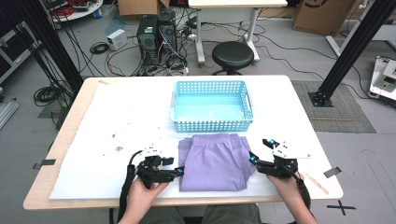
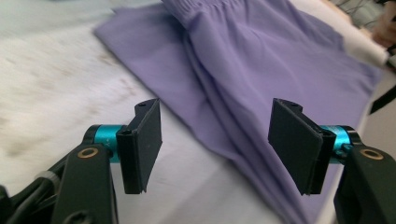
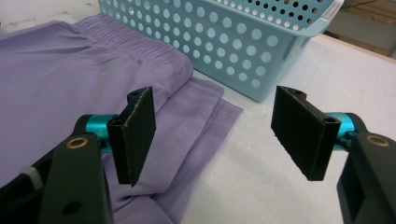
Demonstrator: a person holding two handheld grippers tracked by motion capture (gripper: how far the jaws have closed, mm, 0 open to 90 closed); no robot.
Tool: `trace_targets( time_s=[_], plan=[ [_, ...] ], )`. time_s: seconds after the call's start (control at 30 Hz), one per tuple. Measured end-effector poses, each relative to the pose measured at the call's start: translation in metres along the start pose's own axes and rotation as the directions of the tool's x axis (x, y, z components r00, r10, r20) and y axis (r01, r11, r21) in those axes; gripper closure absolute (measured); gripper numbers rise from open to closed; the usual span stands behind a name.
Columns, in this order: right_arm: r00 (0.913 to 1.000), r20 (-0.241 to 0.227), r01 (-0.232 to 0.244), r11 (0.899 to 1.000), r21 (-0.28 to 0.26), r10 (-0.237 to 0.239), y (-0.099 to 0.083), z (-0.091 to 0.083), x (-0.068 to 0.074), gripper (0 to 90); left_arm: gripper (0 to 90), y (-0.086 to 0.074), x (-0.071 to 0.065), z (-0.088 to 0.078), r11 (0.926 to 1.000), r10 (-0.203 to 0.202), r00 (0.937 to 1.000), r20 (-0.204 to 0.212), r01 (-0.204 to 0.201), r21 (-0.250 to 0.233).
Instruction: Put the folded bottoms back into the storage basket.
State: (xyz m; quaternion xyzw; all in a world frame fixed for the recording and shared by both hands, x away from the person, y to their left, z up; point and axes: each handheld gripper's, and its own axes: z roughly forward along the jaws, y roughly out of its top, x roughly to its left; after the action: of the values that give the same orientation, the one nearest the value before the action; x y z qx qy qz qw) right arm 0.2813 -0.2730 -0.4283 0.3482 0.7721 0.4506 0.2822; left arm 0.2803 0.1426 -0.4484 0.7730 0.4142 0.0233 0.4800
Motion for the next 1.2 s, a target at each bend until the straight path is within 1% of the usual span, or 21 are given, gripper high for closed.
trace_targets(
  time_s=[0.03,0.07,0.17,0.33,0.43,0.53,0.57,0.6,0.67,0.7,0.77,0.83,0.9,0.97,1.0,1.03,1.07,1.1,1.13,1.17,1.2],
  plan=[
    [1.0000,-0.003,-0.003,1.000,0.001,0.003,0.000,0.000,0.001,31.1,34.8,-0.001,-0.003,0.002,0.9999,-0.011,0.9999,0.005,0.011,0.006],
    [1.0000,-0.005,-0.003,1.000,0.003,0.003,0.000,-0.001,0.001,30.9,34.8,-0.001,-0.005,0.003,0.9998,-0.013,0.9999,-0.001,0.013,0.012],
    [1.0000,-0.008,0.002,1.000,0.013,-0.002,-0.001,-0.001,0.002,30.8,34.8,-0.002,-0.006,0.008,0.9991,-0.017,0.9994,-0.031,0.018,0.038],
    [1.0000,-0.004,0.004,1.000,0.019,-0.004,-0.002,-0.001,0.001,30.8,34.6,-0.002,-0.008,0.008,0.9988,-0.035,0.9984,-0.043,0.037,0.032],
    [0.9998,0.000,-0.019,0.999,0.028,0.019,-0.003,-0.001,0.000,30.8,34.0,-0.001,-0.013,0.013,0.9992,-0.026,0.9985,-0.048,0.027,0.030],
    [0.9977,-0.014,-0.066,0.996,0.052,0.066,-0.002,0.001,-0.002,28.5,34.6,0.000,-0.014,0.017,0.9987,-0.043,0.9984,-0.036,0.044,0.028],
    [0.9962,-0.023,-0.082,0.994,0.069,0.084,-0.002,0.002,-0.001,27.7,35.1,0.001,-0.013,0.018,0.9983,-0.051,0.9984,-0.026,0.052,0.027],
    [0.9952,-0.026,-0.092,0.992,0.086,0.094,-0.002,0.003,-0.001,26.9,35.8,0.001,-0.013,0.019,0.9980,-0.058,0.9980,-0.023,0.058,0.026],
    [0.9906,-0.034,-0.128,0.986,0.107,0.133,-0.001,0.003,0.003,22.7,37.3,0.002,-0.014,0.021,0.9978,-0.061,0.9979,-0.024,0.061,0.023],
    [0.9865,-0.040,-0.153,0.980,0.126,0.159,0.000,0.004,0.006,21.2,37.4,0.002,-0.015,0.022,0.9981,-0.057,0.9981,-0.025,0.057,0.023],
    [0.9741,-0.065,-0.202,0.962,0.182,0.216,0.000,0.009,0.011,21.2,37.4,0.003,-0.018,0.025,0.9986,-0.048,0.9983,-0.033,0.049,0.021],
    [0.9675,-0.070,-0.223,0.950,0.220,0.243,-0.001,0.015,0.019,21.2,37.4,0.004,-0.021,0.028,0.9993,-0.029,0.9986,-0.044,0.030,0.023],
    [0.9692,-0.064,-0.216,0.947,0.238,0.238,0.000,0.020,0.026,21.1,37.3,0.004,-0.022,0.028,0.9995,-0.016,0.9987,-0.049,0.017,0.025],
    [0.9702,-0.049,-0.218,0.943,0.253,0.237,0.002,0.024,0.032,19.4,37.0,0.004,-0.022,0.028,0.9995,-0.018,0.9987,-0.047,0.019,0.026],
    [0.9709,-0.037,-0.218,0.938,0.269,0.237,0.002,0.026,0.034,19.3,37.0,0.004,-0.021,0.028,0.9994,-0.022,0.9989,-0.042,0.023,0.025],
    [0.9735,-0.015,-0.214,0.935,0.282,0.228,0.002,0.028,0.036,19.3,37.0,0.004,-0.021,0.028,0.9994,-0.027,0.9988,-0.041,0.028,0.023],
    [0.9754,-0.008,-0.208,0.933,0.295,0.220,0.001,0.030,0.037,18.0,37.0,0.004,-0.021,0.028,0.9992,-0.029,0.9990,-0.035,0.030,0.025],
    [0.9739,0.002,-0.216,0.927,0.306,0.227,0.000,0.031,0.037,17.3,37.3,0.004,-0.020,0.027,0.9993,-0.023,0.9991,-0.036,0.024,0.029],
    [0.9732,0.025,-0.225,0.924,0.309,0.229,0.000,0.031,0.037,17.3,38.3,0.004,-0.020,0.027,0.9994,-0.011,0.9992,-0.040,0.012,0.032],
    [0.9723,0.050,-0.232,0.924,0.304,0.228,0.000,0.030,0.036,17.2,39.3,0.004,-0.020,0.026,0.9994,0.000,0.9988,-0.049,0.002,0.036],
    [0.9713,0.069,-0.238,0.922,0.306,0.227,0.000,0.029,0.036,17.0,39.6,0.004,-0.019,0.026,0.9994,0.000,0.9986,-0.052,0.002,0.035]
  ],
)
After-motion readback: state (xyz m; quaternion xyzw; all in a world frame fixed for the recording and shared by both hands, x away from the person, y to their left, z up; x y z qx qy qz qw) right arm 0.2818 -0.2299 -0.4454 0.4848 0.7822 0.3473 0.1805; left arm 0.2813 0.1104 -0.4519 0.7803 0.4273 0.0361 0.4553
